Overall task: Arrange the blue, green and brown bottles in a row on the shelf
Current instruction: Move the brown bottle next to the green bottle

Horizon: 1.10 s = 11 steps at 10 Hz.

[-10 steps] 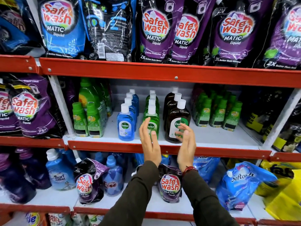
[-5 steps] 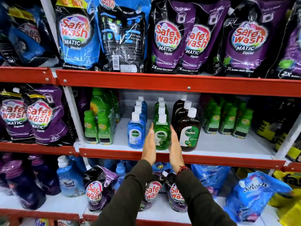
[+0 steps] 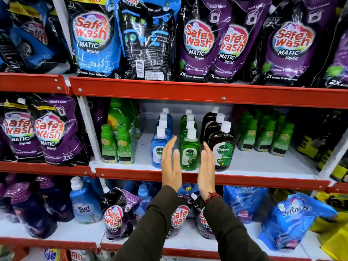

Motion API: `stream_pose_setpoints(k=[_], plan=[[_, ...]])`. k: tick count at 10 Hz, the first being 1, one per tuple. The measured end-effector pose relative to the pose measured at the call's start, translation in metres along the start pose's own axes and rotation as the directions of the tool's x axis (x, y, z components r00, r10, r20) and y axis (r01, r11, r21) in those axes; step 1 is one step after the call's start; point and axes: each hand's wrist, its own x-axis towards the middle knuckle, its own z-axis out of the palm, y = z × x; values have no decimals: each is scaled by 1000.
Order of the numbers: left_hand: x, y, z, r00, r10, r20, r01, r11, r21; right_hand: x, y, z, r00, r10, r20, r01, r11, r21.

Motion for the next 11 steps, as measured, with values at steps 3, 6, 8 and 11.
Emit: stream_pose_setpoints(k=[3,6,8,11], plan=[[53,-30,-55,922,-387,-26,379,912,-160,-14,-19,63,945,48,323,-58,998,21],[72,-136,-60,872,-418,253,470,860,-198,-5,4,76,909,180,376,-196,981,5],[66,-101,-67,899,-366,239,396,914,-91,-6,0,78,917,189,352,-194,981,-22],[52,-56,-65,921,-352,169,362,931,-38,-16,-11,67,927,156,341,-135,987,-83]])
